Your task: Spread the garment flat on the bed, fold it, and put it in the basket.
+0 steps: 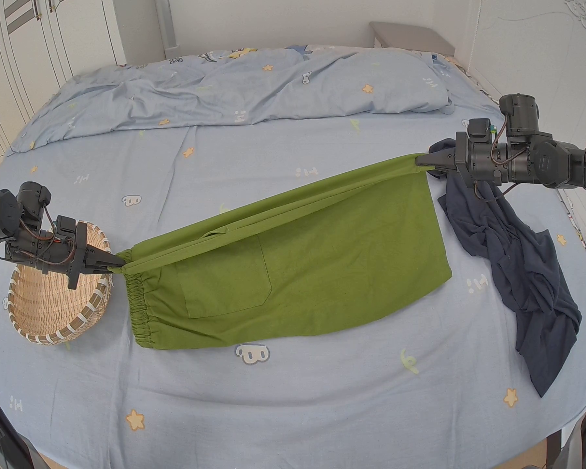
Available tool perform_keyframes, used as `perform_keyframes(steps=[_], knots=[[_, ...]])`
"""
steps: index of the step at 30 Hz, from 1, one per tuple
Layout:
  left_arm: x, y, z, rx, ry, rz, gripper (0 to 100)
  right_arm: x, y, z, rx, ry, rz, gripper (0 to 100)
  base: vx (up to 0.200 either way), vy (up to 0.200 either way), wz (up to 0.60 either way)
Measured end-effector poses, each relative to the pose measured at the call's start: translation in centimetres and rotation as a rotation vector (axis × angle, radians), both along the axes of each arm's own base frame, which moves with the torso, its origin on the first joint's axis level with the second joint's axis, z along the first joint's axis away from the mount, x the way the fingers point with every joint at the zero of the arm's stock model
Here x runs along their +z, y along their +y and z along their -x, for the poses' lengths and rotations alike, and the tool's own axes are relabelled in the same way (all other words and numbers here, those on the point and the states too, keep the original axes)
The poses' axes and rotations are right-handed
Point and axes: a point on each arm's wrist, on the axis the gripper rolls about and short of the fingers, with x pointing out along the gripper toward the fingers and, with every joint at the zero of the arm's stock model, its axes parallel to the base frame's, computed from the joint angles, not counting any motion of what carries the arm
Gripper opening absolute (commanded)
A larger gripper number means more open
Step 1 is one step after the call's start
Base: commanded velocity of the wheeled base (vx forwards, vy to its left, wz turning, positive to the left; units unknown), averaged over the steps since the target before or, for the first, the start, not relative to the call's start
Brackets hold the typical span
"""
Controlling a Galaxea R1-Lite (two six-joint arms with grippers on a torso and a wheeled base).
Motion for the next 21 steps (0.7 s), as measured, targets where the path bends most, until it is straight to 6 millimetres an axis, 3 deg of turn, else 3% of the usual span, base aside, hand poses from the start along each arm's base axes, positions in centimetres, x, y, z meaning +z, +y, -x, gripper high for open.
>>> perform_keyframes(steps=[11,12,13,14,21], knots=[[-0.6,-0.2,-1.1,-0.013,0.004,-0.002,0,-1.1,0.3,-1.6,0.0,-0.008,0.0,0,0.0,0.0,0.0],[-0.6,-0.2,-1.1,-0.013,0.005,-0.001,100,-1.1,0.3,-1.7,0.0,-0.009,0.0,0,0.0,0.0,0.0],[-0.7,-0.1,-1.2,-0.013,0.006,-0.001,100,-1.1,0.3,-1.8,0.001,-0.009,0.0,0,0.0,0.0,0.0],[-0.8,-0.1,-1.2,-0.012,0.009,-0.002,100,-1.1,0.3,-1.9,0.0,-0.013,0.0,100,0.0,0.0,0.0],[-1.0,0.2,-1.3,-0.004,0.013,0.002,100,-1.8,1.6,-3.0,0.023,-0.019,0.0,100,0.0,0.0,0.0]])
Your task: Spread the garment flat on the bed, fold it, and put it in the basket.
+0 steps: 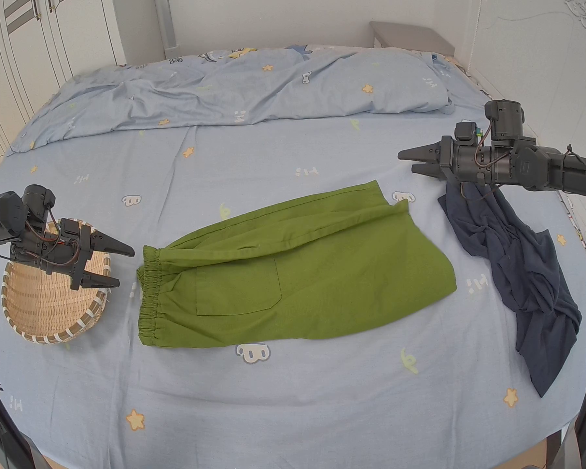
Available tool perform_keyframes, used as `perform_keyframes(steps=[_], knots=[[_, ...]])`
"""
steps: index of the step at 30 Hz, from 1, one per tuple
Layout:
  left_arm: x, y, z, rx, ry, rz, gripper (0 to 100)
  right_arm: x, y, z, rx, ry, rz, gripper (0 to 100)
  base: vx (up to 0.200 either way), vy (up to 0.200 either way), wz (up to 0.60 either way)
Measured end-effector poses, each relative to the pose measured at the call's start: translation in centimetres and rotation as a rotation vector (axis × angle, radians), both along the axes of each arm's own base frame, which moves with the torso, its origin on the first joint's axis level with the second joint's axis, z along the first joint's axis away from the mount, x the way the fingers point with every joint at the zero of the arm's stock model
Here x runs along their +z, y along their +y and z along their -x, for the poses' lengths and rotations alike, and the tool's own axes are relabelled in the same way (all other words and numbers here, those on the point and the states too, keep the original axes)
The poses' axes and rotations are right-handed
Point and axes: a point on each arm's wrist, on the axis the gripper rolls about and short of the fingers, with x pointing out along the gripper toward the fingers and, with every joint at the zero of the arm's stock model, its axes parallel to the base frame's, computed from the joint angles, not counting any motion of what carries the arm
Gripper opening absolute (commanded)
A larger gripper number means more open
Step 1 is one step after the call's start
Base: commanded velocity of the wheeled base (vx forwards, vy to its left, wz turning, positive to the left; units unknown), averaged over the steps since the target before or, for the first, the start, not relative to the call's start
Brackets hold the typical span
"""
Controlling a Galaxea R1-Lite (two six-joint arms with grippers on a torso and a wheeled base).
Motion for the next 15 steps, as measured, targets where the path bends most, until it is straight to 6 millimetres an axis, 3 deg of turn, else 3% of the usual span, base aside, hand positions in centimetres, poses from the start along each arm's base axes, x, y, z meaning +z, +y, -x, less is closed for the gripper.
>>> perform_keyframes(steps=[9,15], knots=[[0.2,-1.5,0.1,-0.04,0.006,0.004,100,-1.7,1.2,-0.5,0.03,0.036,0.004,100,0.0,0.0,0.0],[1.7,-3.1,1.0,-0.078,-0.025,-0.002,100,-2.5,1.4,-0.5,0.035,0.062,0.007,100,0.0,0.0,0.0]])
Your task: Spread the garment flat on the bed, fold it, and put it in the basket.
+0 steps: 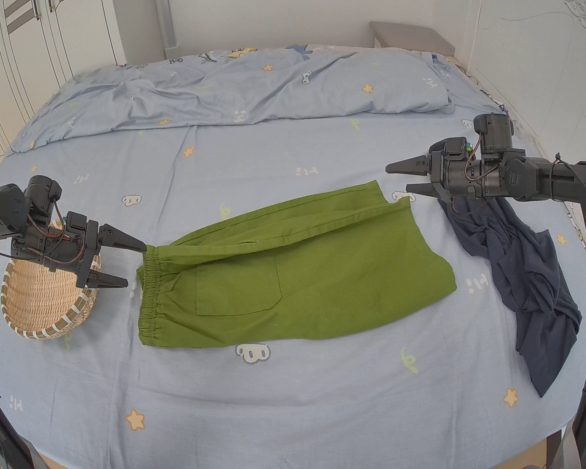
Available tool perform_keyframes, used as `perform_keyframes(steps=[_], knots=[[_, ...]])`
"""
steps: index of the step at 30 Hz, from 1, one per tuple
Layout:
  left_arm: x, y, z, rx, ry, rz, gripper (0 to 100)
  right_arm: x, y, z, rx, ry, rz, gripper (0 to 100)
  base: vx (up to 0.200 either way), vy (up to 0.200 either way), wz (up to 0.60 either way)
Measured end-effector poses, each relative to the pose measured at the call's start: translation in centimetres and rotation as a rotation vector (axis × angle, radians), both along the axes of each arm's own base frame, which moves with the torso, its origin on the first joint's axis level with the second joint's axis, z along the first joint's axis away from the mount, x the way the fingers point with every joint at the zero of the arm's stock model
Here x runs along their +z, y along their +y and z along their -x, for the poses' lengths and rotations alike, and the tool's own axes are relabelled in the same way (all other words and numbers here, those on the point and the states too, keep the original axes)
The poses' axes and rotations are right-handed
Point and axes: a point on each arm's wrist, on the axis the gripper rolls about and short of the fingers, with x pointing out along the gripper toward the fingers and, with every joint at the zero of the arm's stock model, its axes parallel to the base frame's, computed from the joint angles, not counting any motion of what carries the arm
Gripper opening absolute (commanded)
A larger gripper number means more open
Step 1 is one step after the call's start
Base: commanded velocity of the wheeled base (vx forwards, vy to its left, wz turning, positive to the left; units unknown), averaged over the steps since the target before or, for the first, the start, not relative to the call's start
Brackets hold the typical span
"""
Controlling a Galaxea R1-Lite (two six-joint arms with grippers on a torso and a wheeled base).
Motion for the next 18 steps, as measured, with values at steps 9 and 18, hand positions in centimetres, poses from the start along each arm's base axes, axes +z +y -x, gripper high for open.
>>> perform_keyframes(steps=[9,18], knots=[[1.7,-2.9,-0.6,-0.024,-0.039,0.028,100,-1.3,-0.9,2.1,0.0,0.062,0.028,100,0.0,0.0,0.0],[2.0,-3.6,-1.3,0.081,0.099,0.133,100,-0.7,-3.3,6.7,-0.031,0.01,0.006,100,0.0,0.0,0.0]])
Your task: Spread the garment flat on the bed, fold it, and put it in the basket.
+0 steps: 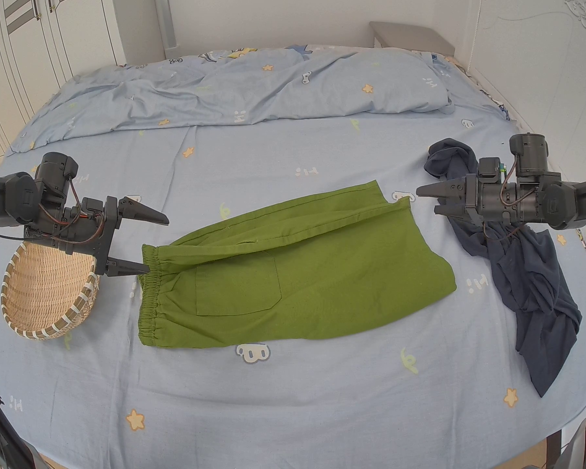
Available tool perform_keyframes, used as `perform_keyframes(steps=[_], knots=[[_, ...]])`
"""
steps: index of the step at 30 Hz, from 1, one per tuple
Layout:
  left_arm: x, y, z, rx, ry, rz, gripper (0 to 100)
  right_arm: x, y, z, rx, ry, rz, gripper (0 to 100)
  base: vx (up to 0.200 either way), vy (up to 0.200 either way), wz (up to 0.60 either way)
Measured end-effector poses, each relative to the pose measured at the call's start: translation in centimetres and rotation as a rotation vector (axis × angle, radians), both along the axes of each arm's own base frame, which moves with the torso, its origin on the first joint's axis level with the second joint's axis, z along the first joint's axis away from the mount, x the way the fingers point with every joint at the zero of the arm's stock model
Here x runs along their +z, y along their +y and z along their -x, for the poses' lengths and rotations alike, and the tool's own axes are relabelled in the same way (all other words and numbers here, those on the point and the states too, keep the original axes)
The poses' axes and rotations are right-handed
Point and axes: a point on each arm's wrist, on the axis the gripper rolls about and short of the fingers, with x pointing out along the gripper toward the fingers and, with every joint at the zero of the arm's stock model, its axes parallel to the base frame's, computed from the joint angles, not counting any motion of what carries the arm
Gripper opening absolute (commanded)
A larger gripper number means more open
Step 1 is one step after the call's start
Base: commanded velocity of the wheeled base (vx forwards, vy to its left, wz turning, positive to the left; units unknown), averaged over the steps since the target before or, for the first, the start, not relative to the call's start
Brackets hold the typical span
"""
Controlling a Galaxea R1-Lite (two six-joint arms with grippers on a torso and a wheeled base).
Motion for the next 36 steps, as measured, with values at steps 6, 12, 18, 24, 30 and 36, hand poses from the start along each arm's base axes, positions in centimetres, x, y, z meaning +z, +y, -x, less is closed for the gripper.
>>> perform_keyframes(steps=[6,12,18,24,30,36], knots=[[-0.8,0.1,-0.7,0.065,0.116,0.059,100,0.9,-1.0,1.6,-0.027,-0.017,-0.029,100,0.0,0.0,0.0],[-1.0,0.8,-1.7,0.113,0.148,0.085,100,1.5,-1.4,2.1,-0.037,-0.028,-0.033,100,0.0,0.0,0.0],[-1.9,1.2,-1.2,0.013,0.01,-0.011,100,1.8,-1.5,2.3,-0.04,-0.034,-0.034,100,0.0,0.0,0.0],[-3.3,1.8,0.6,-0.138,-0.22,-0.143,100,1.8,-1.5,2.4,-0.04,-0.035,-0.034,100,0.0,0.0,0.0],[-3.3,2.4,1.8,-0.238,-0.505,-0.254,100,1.8,-1.5,2.4,-0.041,-0.034,-0.034,100,0.0,0.0,0.0],[-2.6,2.5,1.7,-0.263,-0.723,-0.353,100,1.8,-1.6,2.5,-0.045,-0.033,-0.033,100,0.0,0.0,0.0]])
